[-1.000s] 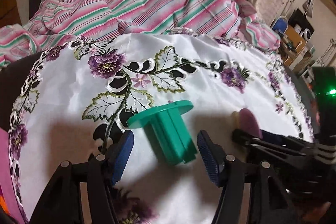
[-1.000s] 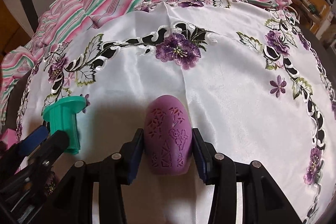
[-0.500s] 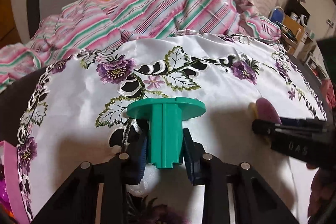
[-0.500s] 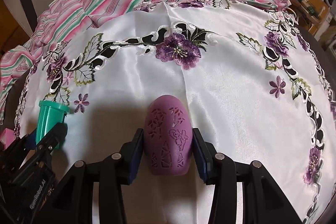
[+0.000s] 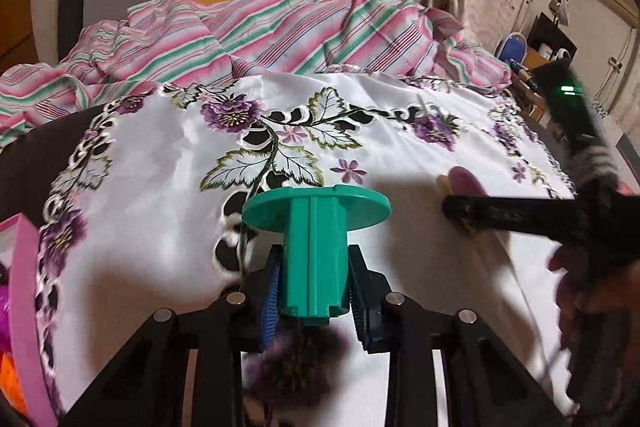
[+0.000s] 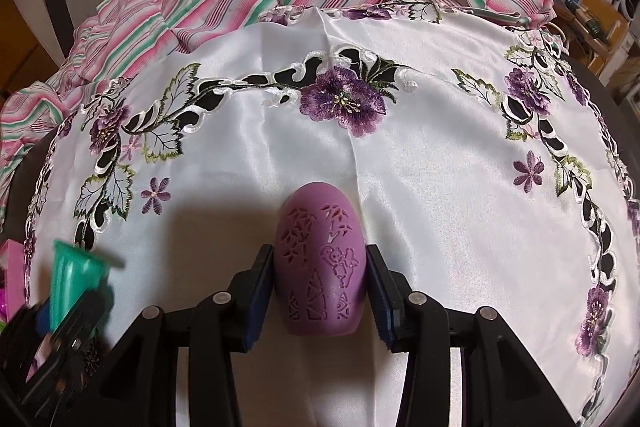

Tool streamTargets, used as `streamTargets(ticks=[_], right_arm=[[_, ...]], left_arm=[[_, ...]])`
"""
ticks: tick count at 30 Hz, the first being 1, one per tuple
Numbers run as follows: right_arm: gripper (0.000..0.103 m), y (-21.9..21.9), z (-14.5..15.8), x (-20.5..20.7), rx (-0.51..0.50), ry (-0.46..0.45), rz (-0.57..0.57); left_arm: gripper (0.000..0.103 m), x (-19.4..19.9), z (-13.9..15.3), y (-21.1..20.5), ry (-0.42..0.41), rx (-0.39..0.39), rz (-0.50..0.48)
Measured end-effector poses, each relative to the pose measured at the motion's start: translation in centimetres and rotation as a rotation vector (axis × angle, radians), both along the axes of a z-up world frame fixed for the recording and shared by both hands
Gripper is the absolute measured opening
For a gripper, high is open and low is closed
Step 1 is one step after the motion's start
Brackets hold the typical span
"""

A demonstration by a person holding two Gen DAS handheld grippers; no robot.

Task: Organize rigid objects
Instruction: 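Grasp the green spool with the left tool while the right tool holds the lavender bar, then carry the green spool into the pink tray and open the left tool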

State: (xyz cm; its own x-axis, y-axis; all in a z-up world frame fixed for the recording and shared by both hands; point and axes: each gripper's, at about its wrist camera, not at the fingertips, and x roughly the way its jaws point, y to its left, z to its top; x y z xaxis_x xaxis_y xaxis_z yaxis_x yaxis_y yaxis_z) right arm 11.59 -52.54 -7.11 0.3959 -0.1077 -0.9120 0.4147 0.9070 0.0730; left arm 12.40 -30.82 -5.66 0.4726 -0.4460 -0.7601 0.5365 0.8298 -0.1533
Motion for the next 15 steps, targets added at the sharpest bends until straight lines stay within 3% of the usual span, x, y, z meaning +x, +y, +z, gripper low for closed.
streamTargets(ticks=[6,15], right_arm=[[0.045,0.0,0.0,-0.1,-0.004,-0.007,0.005],[0.044,0.4,0.0,-0.3,-0.034,-0.021,0.028]], left_arm=[[0.030,-3.7,2.2,2.9,-0.014,-0.055,-0.007],[0.030,-8.2,3.2,10.4,0.049,-0.131,0.053]])
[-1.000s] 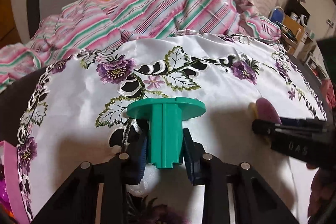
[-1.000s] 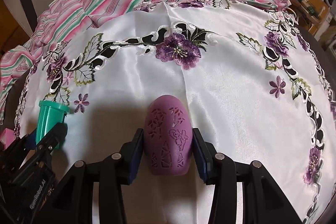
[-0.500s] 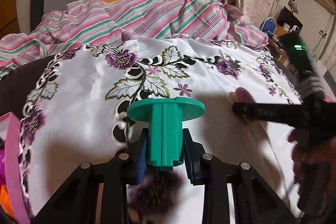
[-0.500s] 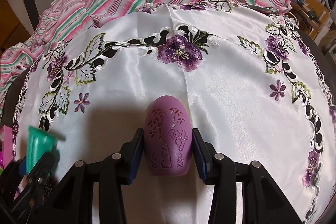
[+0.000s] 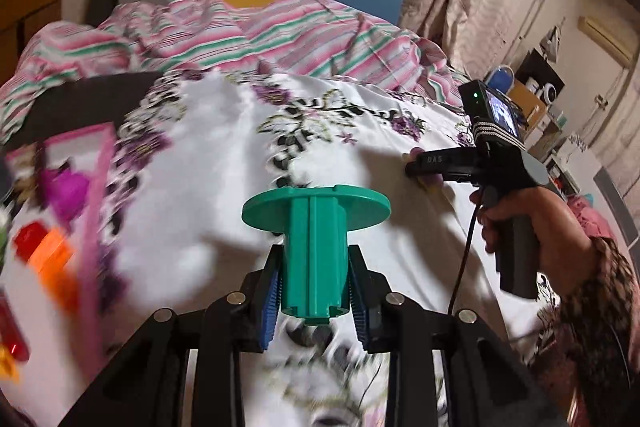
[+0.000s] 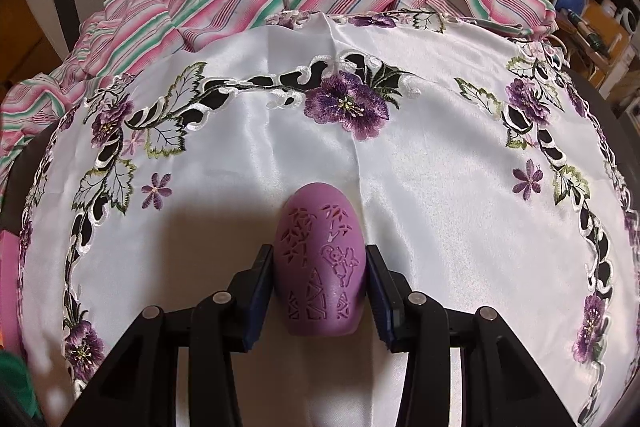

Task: Organize rigid objects
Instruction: 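Carry the green spool into the pink tray and open the left tool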

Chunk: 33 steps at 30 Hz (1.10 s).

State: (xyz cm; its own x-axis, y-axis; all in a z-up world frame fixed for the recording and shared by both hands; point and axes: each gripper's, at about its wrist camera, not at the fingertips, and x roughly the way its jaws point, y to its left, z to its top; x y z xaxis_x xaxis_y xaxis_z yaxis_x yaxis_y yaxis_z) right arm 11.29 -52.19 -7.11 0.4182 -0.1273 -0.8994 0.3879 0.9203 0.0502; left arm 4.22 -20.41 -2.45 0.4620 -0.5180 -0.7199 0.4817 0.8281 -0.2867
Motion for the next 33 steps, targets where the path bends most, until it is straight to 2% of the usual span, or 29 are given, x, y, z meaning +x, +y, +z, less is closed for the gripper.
streamTargets(ticks=[9,16,22,26,29,32,33], right_arm=[[0.044,0.5,0.6,-0.6,0.006,-0.022,-0.004],[0.044,2.0,2.8,-1.8,-0.025,-0.117,0.019],[0.044,3.0,3.8,-3.0,0.028,-0.165,0.013],[0.044,4.3,4.1,-3.2,-0.006,-0.189,0.038],[0.044,4.8,4.2,-3.2,-0.033,-0.198,0.062],[0.044,5.2,4.2,-3.1,-0.036,-0.200,0.079],[0.044,5.2,4.1,-3.0,-0.040,-0.196,0.082]], left_arm=[[0.030,-1.9,1.0,8.8,-0.011,-0.005,0.137],[0.030,-1.9,-0.4,14.0,0.024,0.026,0.224],[0.030,-1.6,-2.3,16.1,0.073,0.058,0.263],[0.030,-0.6,-3.1,16.4,0.062,0.097,0.273],[0.030,0.6,-3.7,16.5,0.086,0.130,0.302],[0.043,0.6,-3.6,16.9,0.096,0.126,0.333],[0.043,0.4,-3.5,17.1,0.092,0.117,0.336]])
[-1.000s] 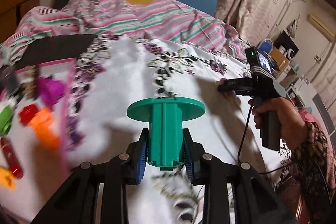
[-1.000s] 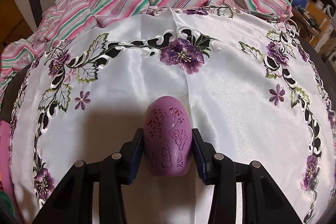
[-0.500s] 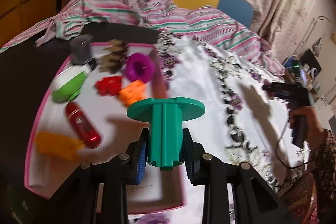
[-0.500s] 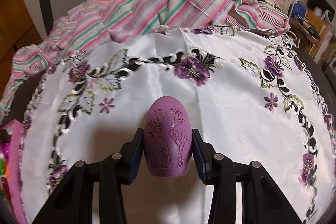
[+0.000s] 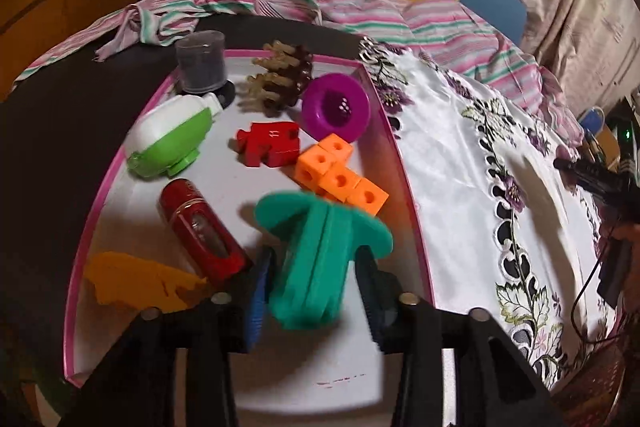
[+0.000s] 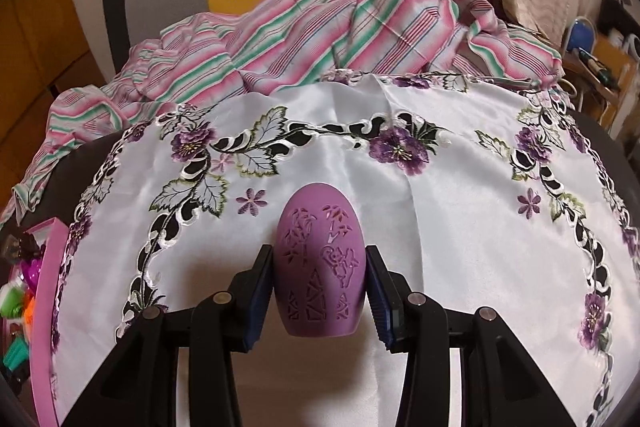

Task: Organize rigid objects
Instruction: 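Carry the green spool into the pink tray and open the left tool, then carry the lavender oval bar into the pink tray and open the right tool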

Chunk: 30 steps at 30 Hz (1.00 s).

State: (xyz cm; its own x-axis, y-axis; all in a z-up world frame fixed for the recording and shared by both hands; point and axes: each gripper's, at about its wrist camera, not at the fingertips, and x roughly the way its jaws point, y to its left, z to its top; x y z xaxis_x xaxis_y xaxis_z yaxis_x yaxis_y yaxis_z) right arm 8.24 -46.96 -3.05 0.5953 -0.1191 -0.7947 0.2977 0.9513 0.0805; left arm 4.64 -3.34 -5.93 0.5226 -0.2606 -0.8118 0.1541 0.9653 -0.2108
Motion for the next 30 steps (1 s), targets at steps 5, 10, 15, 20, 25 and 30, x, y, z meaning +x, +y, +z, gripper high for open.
streamTargets(ticks=[5,10,15,20,25,30], right_arm=[[0.044,-0.2,-0.2,0.1,0.009,0.001,-0.002],[0.044,0.2,0.4,-0.2,0.023,-0.037,0.013],[0.044,1.3,1.0,-0.5,0.061,-0.074,0.062],[0.044,3.4,1.2,-0.7,0.050,-0.072,0.116],[0.044,6.7,1.6,-1.6,0.025,-0.077,0.200],[0.044,10.7,2.1,-2.6,-0.001,-0.080,0.295]], left_arm=[[0.045,-1.9,1.2,0.6,-0.056,-0.031,-0.021],[0.045,-3.5,1.6,1.7,-0.075,-0.067,-0.028],[0.045,-4.5,1.5,2.7,-0.071,-0.091,-0.021],[0.045,-4.9,1.4,3.1,-0.066,-0.120,-0.021],[0.045,-5.1,1.7,2.9,-0.079,-0.120,-0.037],[0.045,-5.5,2.1,3.0,-0.089,-0.121,-0.059]])
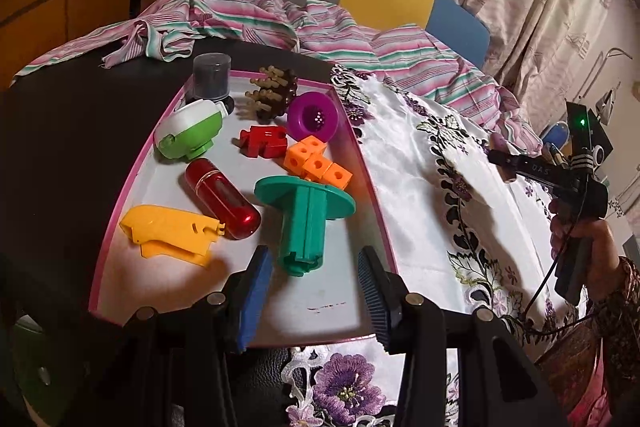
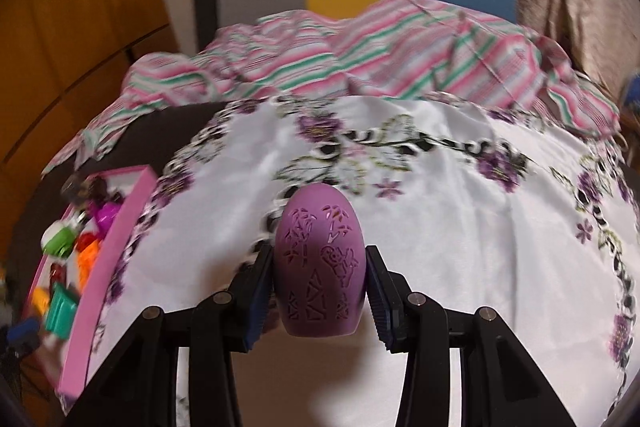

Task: Organize rigid objects
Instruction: 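Carry the lavender oval bar into the pink tray and open the right tool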

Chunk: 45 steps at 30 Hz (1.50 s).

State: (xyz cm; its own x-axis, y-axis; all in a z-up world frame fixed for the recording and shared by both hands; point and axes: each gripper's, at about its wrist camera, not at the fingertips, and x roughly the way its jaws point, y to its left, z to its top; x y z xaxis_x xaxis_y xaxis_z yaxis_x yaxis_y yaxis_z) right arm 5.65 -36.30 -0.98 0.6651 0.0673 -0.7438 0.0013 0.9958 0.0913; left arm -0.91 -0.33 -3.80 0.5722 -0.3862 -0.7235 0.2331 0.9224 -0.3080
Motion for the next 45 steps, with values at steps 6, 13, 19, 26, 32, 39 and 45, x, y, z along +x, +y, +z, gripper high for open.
streamTargets(ticks=[6,13,19,26,32,39,45], right_arm=[[0.044,4.6,0.2,-1.9,-0.003,0.005,0.094],[0.044,9.4,0.7,-4.1,0.022,0.007,0.187],[0.044,13.1,1.2,-5.5,0.060,0.008,0.267],[0.044,17.3,2.0,-6.5,0.071,0.000,0.360],[0.044,20.0,2.0,-6.9,0.091,0.011,0.425],[0.044,23.8,0.8,-6.8,0.146,0.093,0.548],[0.044,26.8,-0.2,-6.3,0.159,0.146,0.624]], left_arm=[[0.046,-0.5,0.6,0.7,0.001,-0.041,-0.008],[0.046,-1.2,1.4,0.8,-0.030,-0.009,-0.004],[0.046,-1.8,2.3,1.9,-0.059,0.027,0.032],[0.047,-2.4,2.7,3.9,-0.084,0.099,0.125],[0.047,-2.8,2.8,5.6,-0.086,0.155,0.191],[0.047,-3.4,3.2,6.7,-0.108,0.240,0.240],[0.047,-3.9,3.5,7.5,-0.130,0.292,0.286]])
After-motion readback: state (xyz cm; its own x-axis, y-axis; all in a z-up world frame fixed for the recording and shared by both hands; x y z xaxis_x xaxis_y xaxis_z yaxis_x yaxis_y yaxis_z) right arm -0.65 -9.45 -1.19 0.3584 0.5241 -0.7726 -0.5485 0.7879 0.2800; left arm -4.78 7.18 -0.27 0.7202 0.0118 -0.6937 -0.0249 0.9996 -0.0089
